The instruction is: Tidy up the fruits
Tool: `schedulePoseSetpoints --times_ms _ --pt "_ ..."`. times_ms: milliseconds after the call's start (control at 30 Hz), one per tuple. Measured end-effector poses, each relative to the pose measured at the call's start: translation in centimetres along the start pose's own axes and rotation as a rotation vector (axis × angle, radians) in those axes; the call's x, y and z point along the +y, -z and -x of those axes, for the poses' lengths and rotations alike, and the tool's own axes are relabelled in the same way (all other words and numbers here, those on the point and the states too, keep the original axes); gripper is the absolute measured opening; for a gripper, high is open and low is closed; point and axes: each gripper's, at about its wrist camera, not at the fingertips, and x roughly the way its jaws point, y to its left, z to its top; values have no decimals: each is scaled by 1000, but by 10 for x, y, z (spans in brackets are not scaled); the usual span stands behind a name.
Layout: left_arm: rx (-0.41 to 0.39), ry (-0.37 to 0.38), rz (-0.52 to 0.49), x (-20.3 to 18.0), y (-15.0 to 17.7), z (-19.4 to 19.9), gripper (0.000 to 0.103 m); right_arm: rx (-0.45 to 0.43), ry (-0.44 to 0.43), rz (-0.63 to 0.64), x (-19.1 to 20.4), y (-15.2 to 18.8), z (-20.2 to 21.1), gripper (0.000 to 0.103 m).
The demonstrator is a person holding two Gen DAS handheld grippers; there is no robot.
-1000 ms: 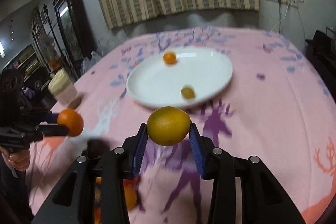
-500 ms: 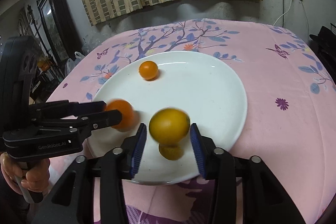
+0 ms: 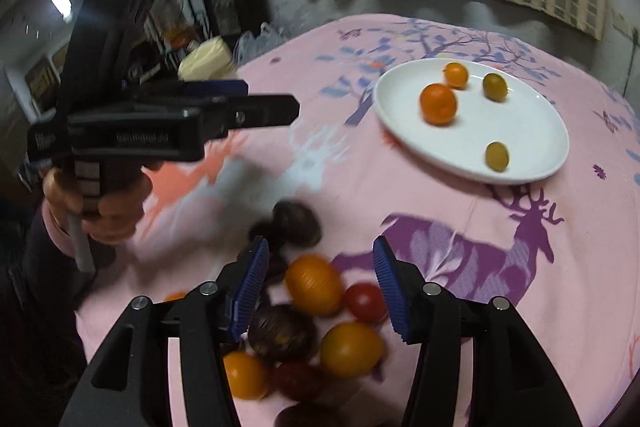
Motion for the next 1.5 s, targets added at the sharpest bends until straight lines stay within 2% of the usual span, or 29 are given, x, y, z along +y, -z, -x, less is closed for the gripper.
schedulePoseSetpoints --times_ms 100,233,333,400,533,600,700,867,1000,1133,1300,1367,1500 --pt "22 31 59 11 20 3 94 39 20 37 18 12 -8 54" --pt "26 6 84 16 25 5 94 62 61 66 28 18 -21 53" --pt "33 11 94 17 26 3 94 65 116 97 30 20 -30 45" --pt "35 4 78 15 27 2 94 61 146 108 28 20 -30 36" --pt "64 13 45 9 31 -2 94 47 107 29 11 17 -22 35" --pt "86 36 28 5 33 -7 93 3 59 -60 -4 12 -10 35" --pt "115 55 -17 -5 38 -14 81 -70 40 -147 -21 10 9 35" --pt "168 112 -86 -23 48 -29 63 -94 21 -224 -37 13 19 35" --pt "192 96 -126 -31 54 -38 62 -89 12 -233 -37 15 18 35" --pt "228 101 -115 -29 57 -49 56 -93 9 -229 -34 16 20 35" --pt "216 99 -131 -31 58 -50 49 -110 18 -224 -31 16 25 35" --pt "209 103 -147 -34 59 -50 43 -113 25 -224 -32 16 26 35" --pt "205 100 -138 -34 59 -47 43 -118 12 -235 -35 18 28 35"
